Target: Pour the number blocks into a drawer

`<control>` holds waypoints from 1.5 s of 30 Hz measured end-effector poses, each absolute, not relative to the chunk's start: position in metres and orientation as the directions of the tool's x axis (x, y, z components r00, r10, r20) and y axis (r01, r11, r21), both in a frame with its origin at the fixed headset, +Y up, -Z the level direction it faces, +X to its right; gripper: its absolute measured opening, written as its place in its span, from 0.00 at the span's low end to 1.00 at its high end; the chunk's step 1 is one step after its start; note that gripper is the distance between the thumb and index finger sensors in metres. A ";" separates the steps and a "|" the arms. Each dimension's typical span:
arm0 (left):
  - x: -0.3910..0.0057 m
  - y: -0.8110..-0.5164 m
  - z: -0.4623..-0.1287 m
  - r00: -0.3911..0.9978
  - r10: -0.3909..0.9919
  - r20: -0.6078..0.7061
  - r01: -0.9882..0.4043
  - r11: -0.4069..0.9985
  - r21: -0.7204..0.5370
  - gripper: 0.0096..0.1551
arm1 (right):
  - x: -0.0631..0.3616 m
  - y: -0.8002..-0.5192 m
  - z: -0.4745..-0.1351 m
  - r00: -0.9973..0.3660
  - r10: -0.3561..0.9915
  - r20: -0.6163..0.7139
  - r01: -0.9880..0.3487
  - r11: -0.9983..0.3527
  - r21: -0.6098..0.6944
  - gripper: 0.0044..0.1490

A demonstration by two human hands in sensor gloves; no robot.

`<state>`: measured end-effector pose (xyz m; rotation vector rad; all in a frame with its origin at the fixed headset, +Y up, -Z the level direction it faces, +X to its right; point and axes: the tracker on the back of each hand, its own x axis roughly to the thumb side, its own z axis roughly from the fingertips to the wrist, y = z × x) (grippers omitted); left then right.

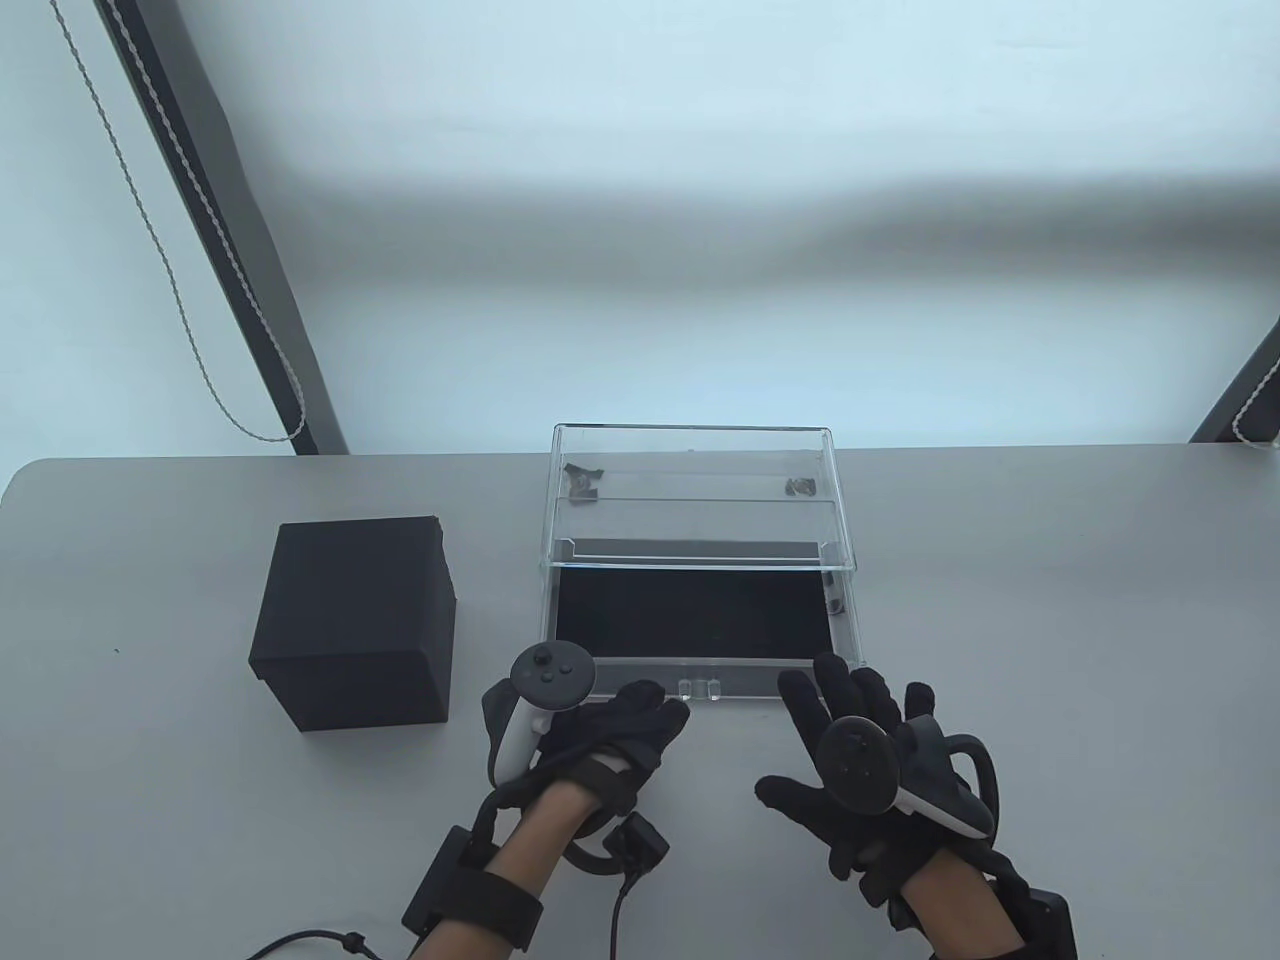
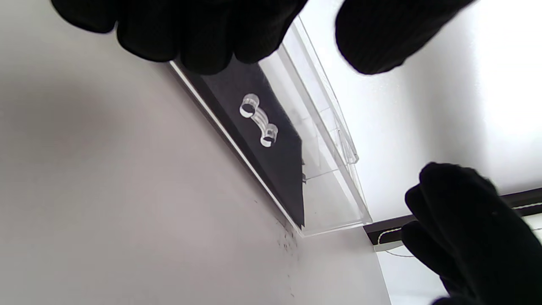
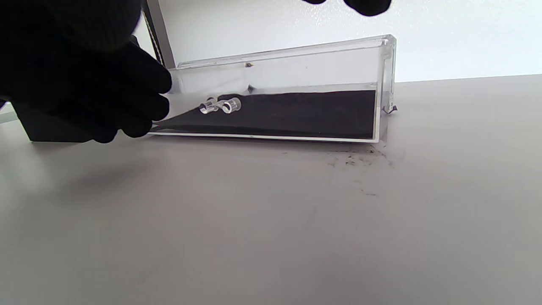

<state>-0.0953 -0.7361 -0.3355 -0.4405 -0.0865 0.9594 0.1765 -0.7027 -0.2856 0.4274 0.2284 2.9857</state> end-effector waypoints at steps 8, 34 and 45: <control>-0.144 -0.680 -0.327 0.872 0.440 0.212 -0.435 0.897 -0.075 0.47 | 0.176 -0.704 -0.285 -0.954 0.131 0.269 -0.086 -0.981 0.174 0.62; -0.280 -0.663 -0.423 0.959 0.213 -0.186 -0.226 0.973 -0.052 0.48 | 0.179 -0.705 -0.288 -0.956 0.155 0.250 -0.104 -0.973 0.207 0.62; -0.288 -0.676 -0.419 0.936 0.311 -0.167 -0.323 0.945 -0.047 0.48 | 0.178 -0.707 -0.289 -0.956 0.151 0.252 -0.096 -0.972 0.217 0.62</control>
